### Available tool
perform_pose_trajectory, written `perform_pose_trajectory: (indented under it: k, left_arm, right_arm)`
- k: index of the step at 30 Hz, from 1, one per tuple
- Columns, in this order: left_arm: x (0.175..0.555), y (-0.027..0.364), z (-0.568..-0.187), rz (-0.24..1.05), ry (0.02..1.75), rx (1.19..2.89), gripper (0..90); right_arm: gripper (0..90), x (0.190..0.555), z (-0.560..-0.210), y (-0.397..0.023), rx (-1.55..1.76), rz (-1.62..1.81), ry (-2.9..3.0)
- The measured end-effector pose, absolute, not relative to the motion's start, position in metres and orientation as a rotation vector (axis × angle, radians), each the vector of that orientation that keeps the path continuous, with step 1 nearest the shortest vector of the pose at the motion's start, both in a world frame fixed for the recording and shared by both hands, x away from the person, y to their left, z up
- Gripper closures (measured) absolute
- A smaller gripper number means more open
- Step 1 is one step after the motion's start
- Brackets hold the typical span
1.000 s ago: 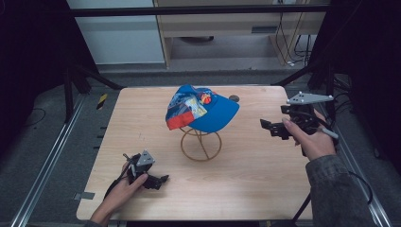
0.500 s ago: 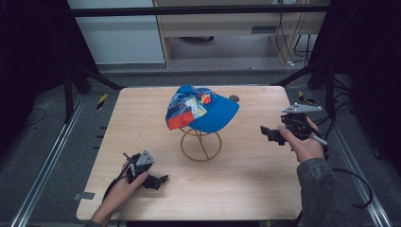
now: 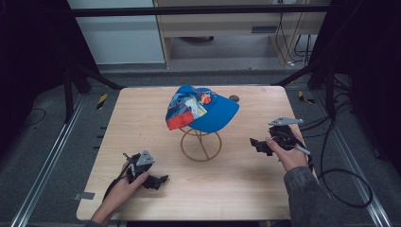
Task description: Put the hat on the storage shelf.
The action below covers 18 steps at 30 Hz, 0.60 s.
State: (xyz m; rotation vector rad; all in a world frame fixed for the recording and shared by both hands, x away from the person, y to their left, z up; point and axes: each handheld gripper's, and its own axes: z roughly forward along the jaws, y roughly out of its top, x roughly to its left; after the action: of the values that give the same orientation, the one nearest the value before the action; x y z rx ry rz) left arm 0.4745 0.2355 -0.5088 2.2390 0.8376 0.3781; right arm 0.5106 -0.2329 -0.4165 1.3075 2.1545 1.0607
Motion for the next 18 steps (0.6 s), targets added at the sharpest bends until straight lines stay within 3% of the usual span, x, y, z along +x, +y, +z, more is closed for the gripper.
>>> perform_pose_trajectory:
  k: [18]
  left_arm:
    - [0.474,0.235,-0.509,0.38,0.843,2.236,0.0]
  right_arm:
    - [11.1,0.506,-0.476,-0.209,1.387,1.091,2.2]
